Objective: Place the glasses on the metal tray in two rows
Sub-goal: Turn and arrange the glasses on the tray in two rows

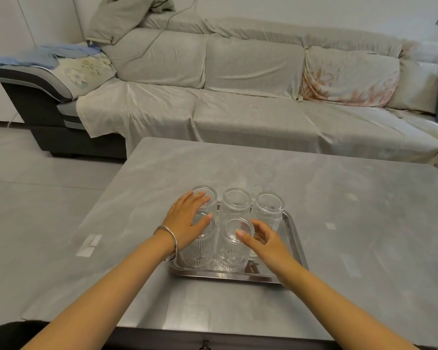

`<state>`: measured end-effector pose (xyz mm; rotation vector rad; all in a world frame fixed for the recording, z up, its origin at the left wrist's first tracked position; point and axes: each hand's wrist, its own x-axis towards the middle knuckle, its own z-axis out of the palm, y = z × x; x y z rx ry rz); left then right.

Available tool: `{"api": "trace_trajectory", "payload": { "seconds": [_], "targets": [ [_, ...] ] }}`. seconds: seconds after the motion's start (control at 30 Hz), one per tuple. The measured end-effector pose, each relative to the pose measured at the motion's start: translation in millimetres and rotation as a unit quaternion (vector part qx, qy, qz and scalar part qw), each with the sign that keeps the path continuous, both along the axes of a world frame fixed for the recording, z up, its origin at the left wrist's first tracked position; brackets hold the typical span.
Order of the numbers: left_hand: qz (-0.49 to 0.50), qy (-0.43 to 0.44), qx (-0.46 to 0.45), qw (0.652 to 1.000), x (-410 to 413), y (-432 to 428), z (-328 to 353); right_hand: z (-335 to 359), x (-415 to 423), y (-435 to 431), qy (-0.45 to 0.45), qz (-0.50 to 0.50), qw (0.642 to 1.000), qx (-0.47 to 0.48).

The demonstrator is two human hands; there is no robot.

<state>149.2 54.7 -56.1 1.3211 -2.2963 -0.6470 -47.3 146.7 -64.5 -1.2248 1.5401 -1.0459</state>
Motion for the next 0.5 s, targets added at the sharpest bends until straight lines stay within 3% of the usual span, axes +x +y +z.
{"api": "trace_trajectory", "payload": {
  "seconds": [0.3, 0.5],
  "targets": [
    [-0.016, 0.040, -0.024, 0.999, -21, -45, 32, 53, -47, -42, 0.021, -0.039, 0.988, -0.148],
    [-0.034, 0.048, 0.035, 0.998, -72, -91, 54, 57, -101, -101, 0.004, -0.130, 0.988, -0.087]
  ]
}}
